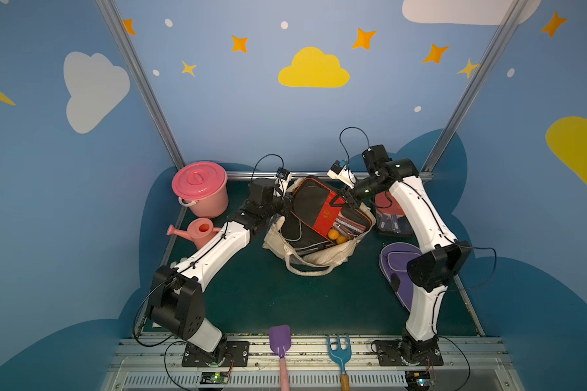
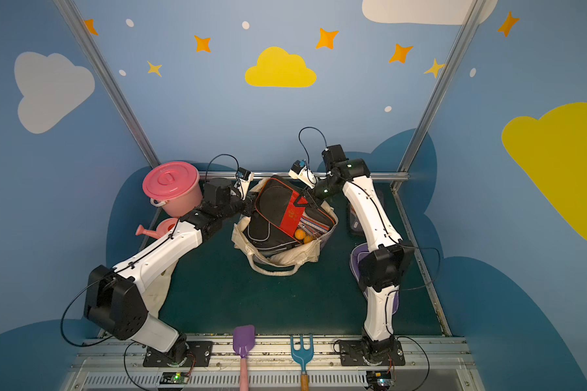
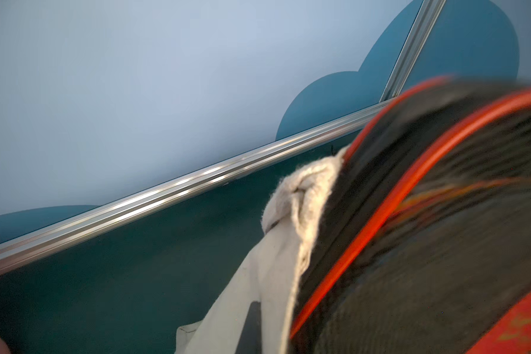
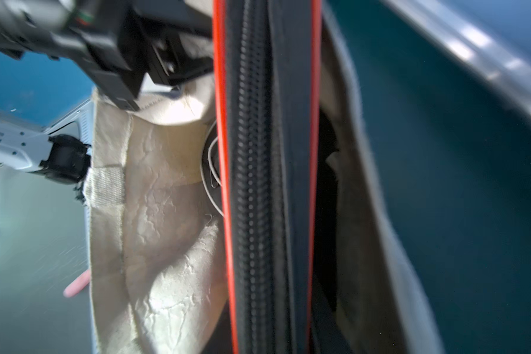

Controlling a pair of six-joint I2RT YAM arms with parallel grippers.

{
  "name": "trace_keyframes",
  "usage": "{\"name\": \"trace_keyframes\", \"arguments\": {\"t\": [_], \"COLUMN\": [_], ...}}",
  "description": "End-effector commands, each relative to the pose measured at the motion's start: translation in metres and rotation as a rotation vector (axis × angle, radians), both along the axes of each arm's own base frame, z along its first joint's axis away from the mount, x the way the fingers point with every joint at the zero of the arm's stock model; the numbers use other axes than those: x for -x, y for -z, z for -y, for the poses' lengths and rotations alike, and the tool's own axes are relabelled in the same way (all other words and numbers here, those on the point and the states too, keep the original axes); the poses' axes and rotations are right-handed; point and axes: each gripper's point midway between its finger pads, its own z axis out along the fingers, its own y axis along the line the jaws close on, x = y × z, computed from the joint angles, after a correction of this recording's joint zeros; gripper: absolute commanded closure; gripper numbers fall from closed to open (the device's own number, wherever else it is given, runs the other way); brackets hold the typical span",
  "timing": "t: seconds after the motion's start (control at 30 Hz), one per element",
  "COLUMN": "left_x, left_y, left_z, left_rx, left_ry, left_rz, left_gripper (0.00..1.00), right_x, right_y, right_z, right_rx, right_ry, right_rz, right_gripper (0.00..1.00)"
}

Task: Remove the ping pong set from the canvas bag
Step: Pick up the ping pong set from the canvas bag, then place the ping pong set at the center of the board.

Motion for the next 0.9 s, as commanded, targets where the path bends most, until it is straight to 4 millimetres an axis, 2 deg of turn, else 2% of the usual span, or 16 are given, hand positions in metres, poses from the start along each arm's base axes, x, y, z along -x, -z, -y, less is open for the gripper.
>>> {"name": "trace_keyframes", "arguments": {"t": [0.0, 0.23, 0.37, 0.5, 0.67, 0.77, 0.87], "left_x": [0.011, 0.018, 0.018, 0.017, 0.017, 0.017, 0.017], "left_y": [-0.006, -0.010, -0.008, -0.003, -0.003, -0.003, -0.002], "left_z": [-0.005, -0.015, -0.016, -0.015, -0.014, -0.016, -0.018], "left_rx": [-0.017, -0.044, -0.056, -0.047, -0.051, -0.060, -0.066], "left_ry": [-0.007, -0.036, -0.034, -0.035, -0.031, -0.038, -0.046], "left_rz": [0.011, 0.033, 0.026, 0.020, 0.018, 0.020, 0.021], "left_gripper": [0.96, 0.96, 0.96, 0.96, 0.96, 0.96, 0.96], "right_x": [-0.005, -0.003, 0.000, -0.008, -0.021, -0.021, -0.016], "right_y": [-0.085, -0.153, -0.184, -0.194, -0.186, -0.188, -0.200], "right_z": [0.014, 0.052, 0.083, 0.119, 0.158, 0.170, 0.177], "right_rx": [-0.110, -0.169, -0.199, -0.163, -0.079, -0.072, -0.092], "right_ry": [0.137, 0.394, 0.557, 0.740, 0.889, 0.925, 0.939], "right_rz": [0.255, 0.463, 0.580, 0.662, 0.702, 0.725, 0.752], "right_gripper": [1.00, 1.00, 1.00, 1.00, 1.00, 1.00, 1.00]}}
